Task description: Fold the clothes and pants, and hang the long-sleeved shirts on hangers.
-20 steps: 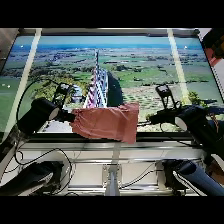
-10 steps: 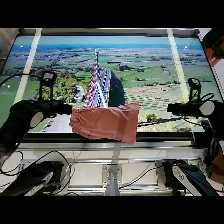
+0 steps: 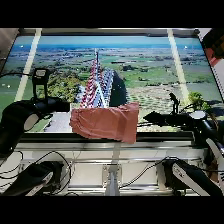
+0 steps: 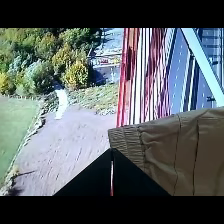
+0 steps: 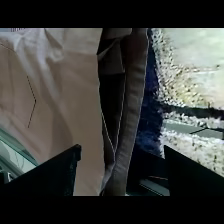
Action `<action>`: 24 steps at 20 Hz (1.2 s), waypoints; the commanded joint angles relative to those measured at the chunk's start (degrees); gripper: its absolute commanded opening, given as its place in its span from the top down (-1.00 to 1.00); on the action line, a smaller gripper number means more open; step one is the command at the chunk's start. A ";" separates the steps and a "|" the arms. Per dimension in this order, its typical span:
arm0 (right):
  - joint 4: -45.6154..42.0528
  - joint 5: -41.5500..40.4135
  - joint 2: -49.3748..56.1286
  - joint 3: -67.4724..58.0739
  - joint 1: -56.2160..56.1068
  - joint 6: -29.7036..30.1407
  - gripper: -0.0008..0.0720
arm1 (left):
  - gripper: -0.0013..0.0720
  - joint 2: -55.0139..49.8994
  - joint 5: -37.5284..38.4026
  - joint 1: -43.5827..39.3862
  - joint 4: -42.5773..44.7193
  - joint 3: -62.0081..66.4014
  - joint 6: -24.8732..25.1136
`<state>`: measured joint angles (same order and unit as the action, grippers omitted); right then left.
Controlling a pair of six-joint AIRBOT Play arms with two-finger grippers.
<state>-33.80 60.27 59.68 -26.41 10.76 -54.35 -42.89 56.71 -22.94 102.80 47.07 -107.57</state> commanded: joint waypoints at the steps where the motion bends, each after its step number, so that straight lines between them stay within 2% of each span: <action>1: 6.08 -1.88 3.10 1.22 -1.81 -0.24 -0.66 | 0.93 0.09 -0.17 0.07 -0.02 0.02 -0.04; 6: 7.02 -6.43 8.66 1.16 -7.52 -0.26 -0.74 | 0.93 0.09 -0.17 0.07 0.00 0.02 -0.04; 10: 7.04 -10.86 11.45 0.55 -11.47 -3.54 -0.74 | 0.93 0.09 -0.17 0.07 0.00 0.02 -0.04; 17: 7.10 -10.80 17.29 -5.07 -18.69 -4.20 -0.71 | 0.93 0.09 -0.17 0.07 0.00 0.02 -0.04; 18: 7.13 -10.88 17.90 -6.03 -19.61 -4.26 -0.66 | 0.93 0.09 -0.17 0.07 0.00 0.02 -0.04; 19: 7.26 -11.08 18.27 -6.86 -20.24 -5.07 -0.53 | 0.93 0.09 -0.17 0.07 0.00 0.02 -0.04; 22: 9.38 -11.69 18.47 -9.25 -20.81 -5.62 -0.51 | 0.93 0.00 -0.17 0.07 0.00 0.02 -0.04; 23: 10.08 -11.61 18.47 -10.05 -20.81 -5.62 -0.40 | 0.93 -0.02 -0.17 0.07 0.00 0.02 -0.04; 24: 11.37 -10.95 18.47 -10.86 -20.81 -5.62 0.13 | 0.93 -0.02 -0.17 0.07 0.02 0.02 -0.04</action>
<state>-25.32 48.31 77.78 -35.07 -9.39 -59.59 -42.87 56.53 -22.94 102.78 47.07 -107.63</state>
